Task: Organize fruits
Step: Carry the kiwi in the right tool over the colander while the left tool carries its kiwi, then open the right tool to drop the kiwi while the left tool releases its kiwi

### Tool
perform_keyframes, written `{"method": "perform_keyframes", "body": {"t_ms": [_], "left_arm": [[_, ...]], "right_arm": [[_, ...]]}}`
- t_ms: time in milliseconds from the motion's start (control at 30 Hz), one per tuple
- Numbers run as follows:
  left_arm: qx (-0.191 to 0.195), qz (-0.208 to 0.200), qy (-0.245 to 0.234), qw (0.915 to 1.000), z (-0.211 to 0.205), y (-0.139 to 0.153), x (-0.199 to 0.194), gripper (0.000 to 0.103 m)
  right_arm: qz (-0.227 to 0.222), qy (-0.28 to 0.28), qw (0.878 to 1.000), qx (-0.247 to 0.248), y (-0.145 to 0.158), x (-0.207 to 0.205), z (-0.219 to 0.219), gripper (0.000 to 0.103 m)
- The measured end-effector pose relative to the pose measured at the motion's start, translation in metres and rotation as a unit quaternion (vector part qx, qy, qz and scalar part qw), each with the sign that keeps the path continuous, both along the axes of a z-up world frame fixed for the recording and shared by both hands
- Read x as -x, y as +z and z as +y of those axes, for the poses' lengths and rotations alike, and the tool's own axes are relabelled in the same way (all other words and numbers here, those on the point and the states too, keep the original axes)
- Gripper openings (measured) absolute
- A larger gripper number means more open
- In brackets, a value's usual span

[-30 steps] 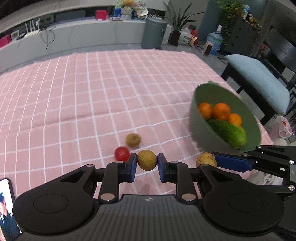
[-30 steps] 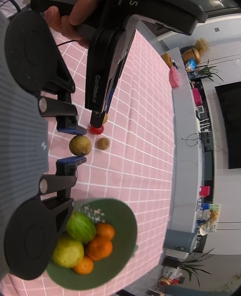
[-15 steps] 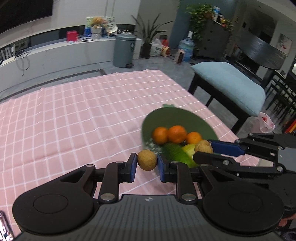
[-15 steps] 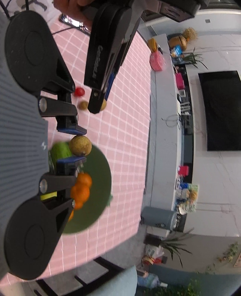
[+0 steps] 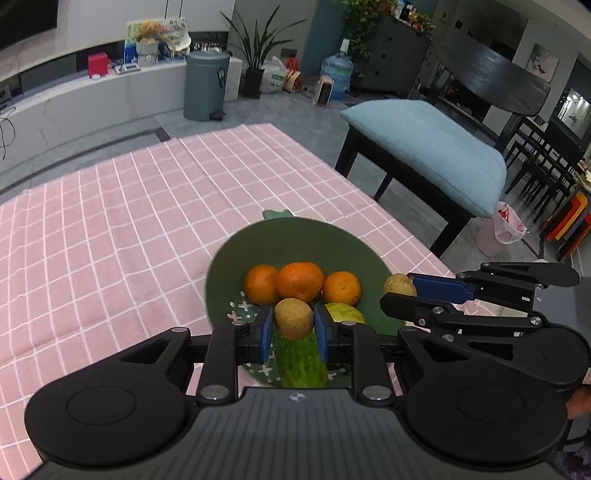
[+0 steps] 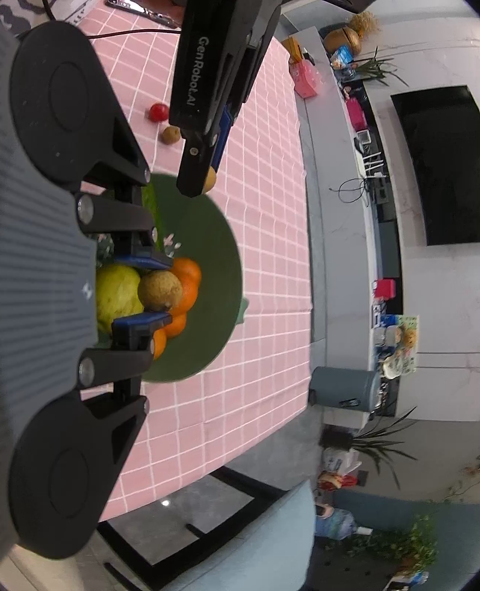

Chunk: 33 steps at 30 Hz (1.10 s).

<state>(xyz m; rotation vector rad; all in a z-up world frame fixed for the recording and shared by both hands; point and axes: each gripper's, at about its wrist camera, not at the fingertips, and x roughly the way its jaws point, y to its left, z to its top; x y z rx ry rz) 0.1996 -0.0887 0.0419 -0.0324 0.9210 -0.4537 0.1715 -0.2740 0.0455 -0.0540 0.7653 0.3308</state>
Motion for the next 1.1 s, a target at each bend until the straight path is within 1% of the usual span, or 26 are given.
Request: {"method": "perform_keyframes", "body": {"t_ms": [167, 367, 633, 833, 1033, 1100], "left_arm": [[-0.013, 0.024, 0.009, 0.9996, -0.007, -0.013, -0.016, 0.026], [-0.027, 0.059, 0.041, 0.9970, -0.005, -0.027, -0.034, 0.026], [-0.029, 0.095, 0.056, 0.9935, -0.003, -0.047, -0.050, 0.026], [-0.026, 0.105, 0.062, 0.9922, -0.001, -0.054, -0.056, 0.026], [-0.020, 0.111, 0.066, 0.9915, 0.002, -0.057, -0.058, 0.027], [-0.020, 0.108, 0.065, 0.9919, 0.002, -0.056, -0.057, 0.029]], "right_arm": [[0.018, 0.002, 1.000, -0.001, -0.014, -0.013, 0.000, 0.021], [0.038, 0.016, 0.999, 0.001, -0.033, -0.031, 0.011, 0.021], [0.063, 0.026, 0.998, 0.005, -0.053, -0.052, 0.020, 0.021], [0.077, 0.027, 0.997, 0.001, -0.062, -0.061, 0.024, 0.021], [0.079, 0.026, 0.997, 0.002, -0.066, -0.065, 0.027, 0.021], [0.079, 0.024, 0.997, 0.001, -0.066, -0.064, 0.027, 0.022]]}}
